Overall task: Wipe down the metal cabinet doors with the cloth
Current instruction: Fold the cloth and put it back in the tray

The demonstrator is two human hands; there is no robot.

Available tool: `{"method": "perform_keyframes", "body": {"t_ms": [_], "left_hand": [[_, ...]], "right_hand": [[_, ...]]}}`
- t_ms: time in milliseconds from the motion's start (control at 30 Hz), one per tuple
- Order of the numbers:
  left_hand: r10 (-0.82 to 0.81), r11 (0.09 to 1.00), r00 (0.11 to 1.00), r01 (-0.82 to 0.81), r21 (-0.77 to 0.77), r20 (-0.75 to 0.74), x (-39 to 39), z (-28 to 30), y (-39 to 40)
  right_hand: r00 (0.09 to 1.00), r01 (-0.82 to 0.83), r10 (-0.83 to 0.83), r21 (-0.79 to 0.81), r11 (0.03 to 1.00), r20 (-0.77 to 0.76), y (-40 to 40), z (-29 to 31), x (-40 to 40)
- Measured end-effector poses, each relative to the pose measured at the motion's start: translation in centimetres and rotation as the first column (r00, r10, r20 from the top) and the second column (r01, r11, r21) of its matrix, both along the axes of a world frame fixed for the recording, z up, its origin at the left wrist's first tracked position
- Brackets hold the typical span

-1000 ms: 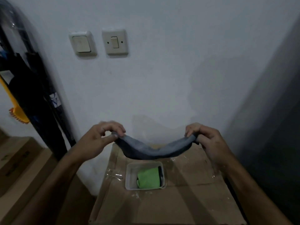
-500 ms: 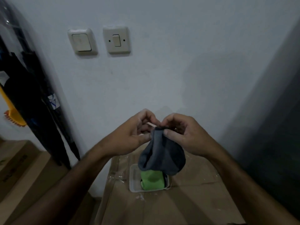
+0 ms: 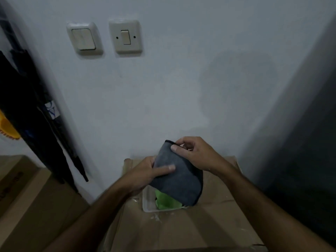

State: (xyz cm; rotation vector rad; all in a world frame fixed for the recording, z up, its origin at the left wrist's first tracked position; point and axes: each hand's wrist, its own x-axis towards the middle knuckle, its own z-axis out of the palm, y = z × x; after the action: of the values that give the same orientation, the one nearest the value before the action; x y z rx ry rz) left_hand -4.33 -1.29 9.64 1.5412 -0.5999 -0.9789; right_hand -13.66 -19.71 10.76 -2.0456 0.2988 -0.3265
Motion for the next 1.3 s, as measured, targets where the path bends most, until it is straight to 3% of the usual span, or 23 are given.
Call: {"method": "perform_keyframes", "body": {"t_ms": [100, 167, 233, 267, 300, 400, 500, 600, 700, 733, 833, 1033, 1100, 1200, 1300], "left_hand": [[0.063, 0.997, 0.995, -0.066, -0.039, -0.083, 0.9, -2.6, 0.3], [0.135, 0.984, 0.967, -0.157, -0.087, -0.218, 0.7, -3.5, 0.6], [0.213, 0.959, 0.914, -0.263, -0.103, -0.345, 0.8, -4.5, 0.8], [0.229, 0.951, 0.891, -0.291, -0.106, -0.392, 0.9, -5.1, 0.9], [0.229, 0.947, 0.875, -0.301, -0.110, -0.425, 1.1, -5.9, 1.1], [0.277, 0.949, 0.869, -0.315, -0.028, -0.411, 1.6, -6.8, 1.6], [0.324, 0.946, 0.929, -0.318, 0.063, -0.179, 2.6, -7.3, 2.2], [0.331, 0.935, 0.943, -0.331, 0.127, 0.025, 2.9, -7.8, 2.8], [0.309, 0.917, 0.929, -0.348, 0.196, 0.202, 3.3, -8.5, 2.8], [0.252, 0.915, 0.926, -0.323, 0.241, 0.281, 3.5, -8.8, 2.7], [0.089, 0.897, 0.940, -0.220, 0.385, 0.329, 4.1, -9.3, 2.7], [-0.119, 0.886, 0.897, -0.098, 0.454, 0.425, 5.5, -10.0, 3.1], [-0.271, 0.856, 0.878, 0.033, 0.515, 0.395, 5.0, -9.4, 2.6], [-0.455, 0.750, 0.759, 0.044, 0.660, 0.466, 4.3, -9.7, 1.7], [-0.571, 0.709, 0.529, -0.067, 0.702, 0.627, 4.4, -11.8, 2.0]], "right_hand": [[0.967, 0.199, -0.113, 0.404, 0.893, -0.227, -0.5, -2.7, -0.9], [0.931, 0.217, 0.061, 0.680, 0.700, -0.360, -0.4, -6.0, -1.6], [0.938, 0.190, 0.186, 0.881, 0.433, -0.293, 0.8, -8.4, -2.5], [0.952, 0.179, 0.179, 0.924, 0.339, -0.250, 1.6, -9.1, -2.9], [0.964, 0.163, 0.152, 0.936, 0.312, -0.219, 2.2, -9.5, -3.0], [0.988, 0.114, 0.045, 0.905, 0.410, -0.145, 2.7, -10.3, -2.7], [0.968, 0.250, -0.173, 0.759, 0.601, -0.181, 1.9, -9.9, -2.4], [0.984, 0.165, -0.080, 0.657, 0.736, -0.158, 1.9, -9.4, -2.3], [0.950, 0.005, 0.069, 0.237, 0.971, -0.304, 2.4, -9.4, -1.7], [0.935, -0.057, 0.075, 0.062, 0.996, -0.346, 2.5, -9.6, -1.5], [0.931, -0.108, 0.027, -0.206, 0.973, -0.363, 2.2, -10.6, -1.0], [0.932, -0.152, -0.003, -0.398, 0.905, -0.363, 1.5, -12.1, -0.6], [0.925, -0.168, -0.006, -0.423, 0.890, -0.380, 1.1, -12.7, -0.6], [0.915, -0.199, 0.000, -0.453, 0.869, -0.403, 1.1, -14.2, -0.4], [0.886, -0.225, -0.046, -0.515, 0.827, -0.461, 1.4, -15.4, -0.3]]}}
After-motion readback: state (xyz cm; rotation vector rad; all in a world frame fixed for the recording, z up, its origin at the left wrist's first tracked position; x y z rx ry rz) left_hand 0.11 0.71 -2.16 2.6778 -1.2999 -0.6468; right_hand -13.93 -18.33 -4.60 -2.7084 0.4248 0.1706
